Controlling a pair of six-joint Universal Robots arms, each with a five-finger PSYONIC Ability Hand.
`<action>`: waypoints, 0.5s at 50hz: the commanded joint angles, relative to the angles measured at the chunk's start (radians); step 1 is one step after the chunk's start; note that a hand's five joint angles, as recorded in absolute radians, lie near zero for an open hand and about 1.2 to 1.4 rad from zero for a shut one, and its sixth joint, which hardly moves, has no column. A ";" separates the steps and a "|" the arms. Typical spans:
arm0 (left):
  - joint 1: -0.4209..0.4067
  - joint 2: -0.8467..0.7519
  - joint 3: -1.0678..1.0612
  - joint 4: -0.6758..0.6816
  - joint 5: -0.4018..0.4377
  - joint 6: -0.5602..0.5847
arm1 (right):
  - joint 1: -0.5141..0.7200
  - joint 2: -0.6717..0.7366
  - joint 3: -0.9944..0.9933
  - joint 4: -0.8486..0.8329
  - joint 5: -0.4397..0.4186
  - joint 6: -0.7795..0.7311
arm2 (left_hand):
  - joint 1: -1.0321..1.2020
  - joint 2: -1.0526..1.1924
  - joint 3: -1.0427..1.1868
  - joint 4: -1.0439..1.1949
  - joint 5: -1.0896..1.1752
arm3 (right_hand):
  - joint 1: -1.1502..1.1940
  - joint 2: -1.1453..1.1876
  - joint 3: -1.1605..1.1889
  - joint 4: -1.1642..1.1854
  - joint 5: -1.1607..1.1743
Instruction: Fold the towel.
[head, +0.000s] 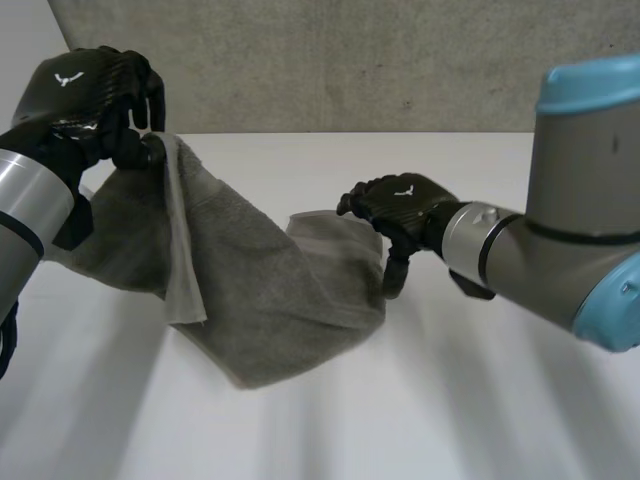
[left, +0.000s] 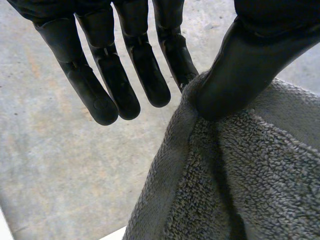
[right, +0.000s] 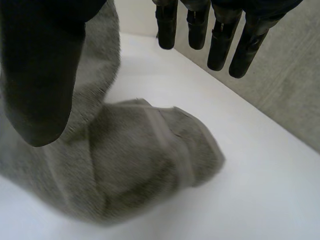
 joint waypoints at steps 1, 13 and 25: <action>-0.034 0.007 0.010 0.000 -0.004 -0.001 | 0.043 0.117 0.085 -0.203 0.030 0.144 | 0.052 0.038 0.020 0.043 0.037 | -0.063 -0.066 -0.066 -0.075 -0.058; -0.023 0.051 0.005 0.000 -0.006 0.000 | 0.058 0.328 0.025 -0.163 0.074 0.058 | 0.052 0.038 0.020 0.043 0.037 | 0.416 0.412 0.412 0.403 0.421; -0.017 0.050 0.010 0.001 -0.009 -0.001 | -0.009 -0.044 -0.003 -0.137 0.058 0.072 | 0.052 0.038 0.020 0.043 0.037 | 1.159 1.156 1.156 1.147 1.164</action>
